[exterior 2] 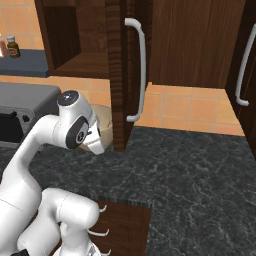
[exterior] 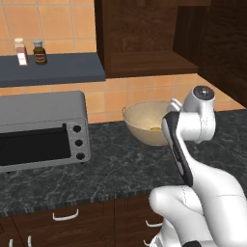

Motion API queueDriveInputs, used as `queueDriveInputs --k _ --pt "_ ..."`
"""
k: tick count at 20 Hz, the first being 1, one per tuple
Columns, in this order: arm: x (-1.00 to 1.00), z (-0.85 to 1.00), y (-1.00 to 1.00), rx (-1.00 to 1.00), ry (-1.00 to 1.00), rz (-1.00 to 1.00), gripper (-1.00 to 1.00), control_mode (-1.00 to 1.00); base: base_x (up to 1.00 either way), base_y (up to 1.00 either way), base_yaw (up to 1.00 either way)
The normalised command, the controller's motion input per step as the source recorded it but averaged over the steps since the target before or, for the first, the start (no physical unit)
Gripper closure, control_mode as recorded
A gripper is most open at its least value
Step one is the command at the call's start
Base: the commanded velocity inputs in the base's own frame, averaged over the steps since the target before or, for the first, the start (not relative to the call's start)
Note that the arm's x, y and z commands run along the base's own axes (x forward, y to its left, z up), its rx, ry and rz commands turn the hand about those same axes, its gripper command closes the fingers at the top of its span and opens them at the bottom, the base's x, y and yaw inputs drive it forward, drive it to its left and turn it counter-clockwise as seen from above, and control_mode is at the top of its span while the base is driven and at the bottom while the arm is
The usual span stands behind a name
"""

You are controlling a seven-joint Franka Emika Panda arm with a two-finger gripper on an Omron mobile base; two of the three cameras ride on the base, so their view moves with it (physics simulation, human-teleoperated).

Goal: Open the cabinet, pick up the bread from the cabinet and place it in the basket. Then move the basket to the dining counter.

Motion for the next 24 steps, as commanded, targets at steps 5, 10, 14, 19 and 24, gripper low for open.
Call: queueDriveInputs --k 5,10,14,19,24 --pt "-0.42 0.22 0.00 0.00 0.00 0.00 1.00 -1.00 0.00 0.00 0.00" --pt "-0.18 0.06 0.00 0.00 0.00 0.00 1.00 -1.00 0.00 0.00 0.00" --pt "-0.05 0.00 0.00 0.00 0.00 0.00 1.00 1.00 -0.22 0.00 0.00" --pt "0.00 0.00 0.00 0.00 0.00 0.00 1.00 1.00 -0.45 0.45 0.14" --pt "0.00 0.00 0.00 0.00 0.00 0.00 1.00 1.00 -0.19 0.81 0.61"
